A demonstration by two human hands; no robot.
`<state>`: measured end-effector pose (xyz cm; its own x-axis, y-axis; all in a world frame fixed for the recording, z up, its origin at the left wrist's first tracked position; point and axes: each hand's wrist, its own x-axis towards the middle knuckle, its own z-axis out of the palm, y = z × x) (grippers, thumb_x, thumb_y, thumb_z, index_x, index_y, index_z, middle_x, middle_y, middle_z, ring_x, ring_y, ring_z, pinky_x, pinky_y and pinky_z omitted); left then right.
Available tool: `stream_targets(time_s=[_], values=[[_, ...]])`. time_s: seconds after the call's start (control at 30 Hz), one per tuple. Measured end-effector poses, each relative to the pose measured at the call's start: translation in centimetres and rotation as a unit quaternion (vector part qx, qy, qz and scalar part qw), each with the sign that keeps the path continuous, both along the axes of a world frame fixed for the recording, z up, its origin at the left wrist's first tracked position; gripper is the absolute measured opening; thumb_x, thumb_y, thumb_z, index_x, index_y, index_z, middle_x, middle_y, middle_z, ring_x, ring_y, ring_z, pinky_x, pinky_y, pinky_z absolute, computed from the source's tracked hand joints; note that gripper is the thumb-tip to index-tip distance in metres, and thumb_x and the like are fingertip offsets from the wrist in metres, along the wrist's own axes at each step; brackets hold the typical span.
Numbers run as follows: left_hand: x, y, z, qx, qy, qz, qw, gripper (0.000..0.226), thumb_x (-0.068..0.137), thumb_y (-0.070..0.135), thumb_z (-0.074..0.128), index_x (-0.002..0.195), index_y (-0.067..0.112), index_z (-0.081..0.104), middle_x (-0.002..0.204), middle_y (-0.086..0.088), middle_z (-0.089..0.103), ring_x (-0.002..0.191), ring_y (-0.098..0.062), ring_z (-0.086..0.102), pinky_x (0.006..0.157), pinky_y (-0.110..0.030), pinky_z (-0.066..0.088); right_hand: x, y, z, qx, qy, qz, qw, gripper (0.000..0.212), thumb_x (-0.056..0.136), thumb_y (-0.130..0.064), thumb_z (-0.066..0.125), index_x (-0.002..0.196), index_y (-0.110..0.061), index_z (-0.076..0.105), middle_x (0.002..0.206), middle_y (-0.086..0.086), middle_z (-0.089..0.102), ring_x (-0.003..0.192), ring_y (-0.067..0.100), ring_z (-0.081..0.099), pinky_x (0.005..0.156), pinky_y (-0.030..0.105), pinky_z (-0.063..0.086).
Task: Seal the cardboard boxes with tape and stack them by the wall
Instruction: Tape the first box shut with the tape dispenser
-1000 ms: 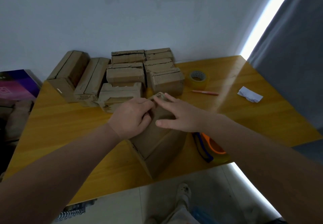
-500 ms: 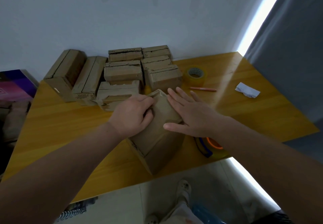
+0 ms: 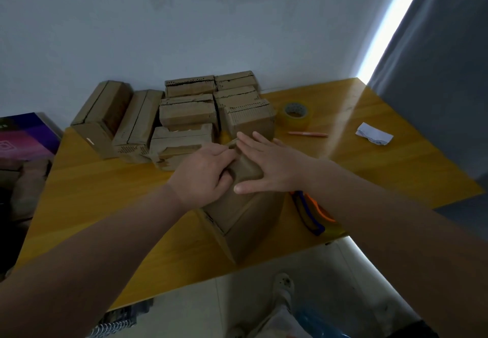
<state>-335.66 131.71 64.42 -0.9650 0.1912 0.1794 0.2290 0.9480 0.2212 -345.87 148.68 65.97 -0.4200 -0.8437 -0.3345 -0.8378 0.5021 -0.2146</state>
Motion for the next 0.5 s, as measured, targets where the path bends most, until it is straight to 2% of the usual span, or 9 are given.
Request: stream_targets(time_s=[0.13, 0.23, 0.33, 0.4, 0.47, 0.5], values=[[0.2, -0.1, -0.3, 0.022, 0.009, 0.005, 1.0, 0.04, 0.084, 0.024, 0.039, 0.108, 0.003, 0.063, 0.098, -0.011, 0.066, 0.088, -0.024, 0.06, 0.077, -0.032, 0.048, 0.4, 0.7, 0.2, -0.02, 0.004, -0.007, 1.0, 0.102, 0.075, -0.081, 0.017, 0.155, -0.022, -0.005, 0.162, -0.007, -0.011, 0.149, 0.015, -0.01, 0.121, 0.051, 0.007], [-0.2, -0.1, -0.4, 0.024, 0.022, 0.007, 0.999, 0.041, 0.086, 0.028, 0.037, 0.108, 0.005, 0.063, 0.094, -0.009, 0.065, 0.084, -0.022, 0.058, 0.074, -0.026, 0.041, 1.0, 2.4, 0.4, -0.033, -0.005, -0.008, 0.999, 0.1, 0.075, -0.081, 0.018, 0.155, -0.024, -0.001, 0.162, -0.01, -0.008, 0.148, 0.011, -0.01, 0.122, 0.045, 0.006], [-0.3, -0.1, -0.5, 0.016, 0.038, 0.012, 0.999, 0.044, 0.09, 0.035, 0.035, 0.11, 0.007, 0.062, 0.094, -0.007, 0.064, 0.083, -0.02, 0.058, 0.074, -0.023, 0.035, 2.0, 4.2, 0.6, -0.054, -0.004, -0.029, 0.998, 0.096, 0.077, -0.08, 0.024, 0.155, -0.026, 0.009, 0.162, -0.012, 0.003, 0.148, 0.008, -0.004, 0.12, 0.041, 0.01], [-0.4, 0.0, -0.6, 0.011, 0.027, 0.022, 0.999, 0.052, 0.091, 0.046, 0.032, 0.115, 0.009, 0.061, 0.101, -0.006, 0.064, 0.089, -0.022, 0.059, 0.075, -0.024, 0.036, 2.3, 5.2, 0.4, -0.084, 0.018, -0.049, 0.995, 0.086, 0.083, -0.079, 0.033, 0.152, -0.028, 0.024, 0.159, -0.012, 0.018, 0.148, 0.007, 0.008, 0.117, 0.04, 0.019], [-0.5, 0.4, -0.3, -0.004, 0.002, 0.046, 0.999, 0.068, 0.088, 0.061, 0.025, 0.125, 0.013, 0.057, 0.114, -0.005, 0.063, 0.101, -0.021, 0.058, 0.079, -0.027, 0.041, 2.6, 6.0, -0.1, -0.162, 0.054, -0.078, 0.982, 0.072, 0.084, -0.07, 0.038, 0.141, -0.028, 0.048, 0.148, -0.007, 0.044, 0.14, 0.009, 0.034, 0.109, 0.039, 0.037], [-0.5, 0.7, -0.1, -0.019, -0.012, 0.062, 0.998, 0.077, 0.085, 0.068, 0.021, 0.13, 0.015, 0.054, 0.121, -0.003, 0.06, 0.107, -0.02, 0.057, 0.081, -0.028, 0.044, 2.7, 6.3, -0.4, -0.219, 0.07, -0.091, 0.969, 0.064, 0.084, -0.066, 0.041, 0.13, -0.026, 0.06, 0.135, -0.005, 0.059, 0.129, 0.011, 0.051, 0.1, 0.037, 0.046]])
